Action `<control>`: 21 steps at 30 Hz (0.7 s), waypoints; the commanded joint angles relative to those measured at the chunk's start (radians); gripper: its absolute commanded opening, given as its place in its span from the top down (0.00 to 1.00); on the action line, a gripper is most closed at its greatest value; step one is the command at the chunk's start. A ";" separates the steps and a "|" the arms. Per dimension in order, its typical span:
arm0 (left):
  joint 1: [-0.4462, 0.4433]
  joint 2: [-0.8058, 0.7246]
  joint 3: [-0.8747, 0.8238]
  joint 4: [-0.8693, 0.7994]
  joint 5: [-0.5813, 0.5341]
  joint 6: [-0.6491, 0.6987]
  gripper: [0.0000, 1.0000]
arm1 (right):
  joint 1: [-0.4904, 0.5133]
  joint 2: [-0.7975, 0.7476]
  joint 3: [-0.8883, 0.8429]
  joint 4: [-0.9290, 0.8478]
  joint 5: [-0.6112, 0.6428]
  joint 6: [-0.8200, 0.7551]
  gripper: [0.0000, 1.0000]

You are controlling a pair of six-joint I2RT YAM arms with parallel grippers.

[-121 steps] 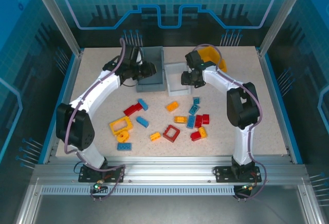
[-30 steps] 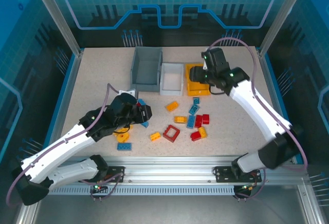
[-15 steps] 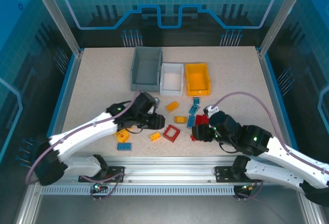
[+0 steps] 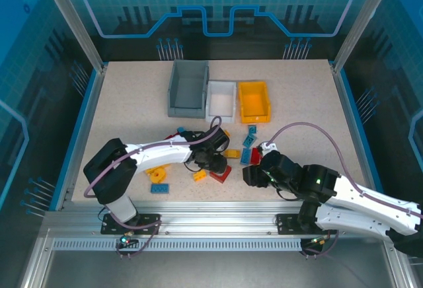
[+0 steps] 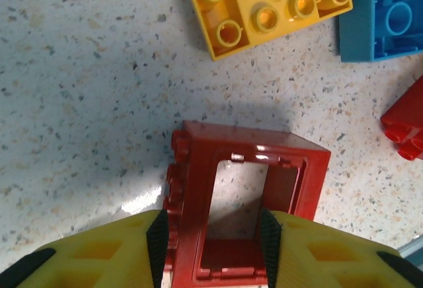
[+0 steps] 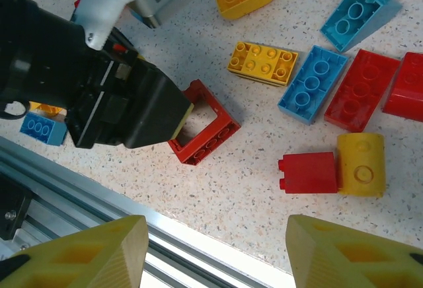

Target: Sort the legos into containers by color

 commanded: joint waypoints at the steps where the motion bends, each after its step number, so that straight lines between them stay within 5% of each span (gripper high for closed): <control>1: -0.003 0.043 0.037 0.009 -0.026 0.041 0.57 | 0.012 -0.013 -0.016 0.021 0.032 0.024 0.41; 12: -0.003 0.095 0.033 0.038 -0.097 0.033 0.82 | 0.010 0.000 -0.009 0.025 0.033 0.017 0.41; 21: 0.070 -0.115 0.115 -0.154 -0.305 -0.002 0.93 | 0.002 0.039 0.036 0.133 -0.001 -0.092 0.41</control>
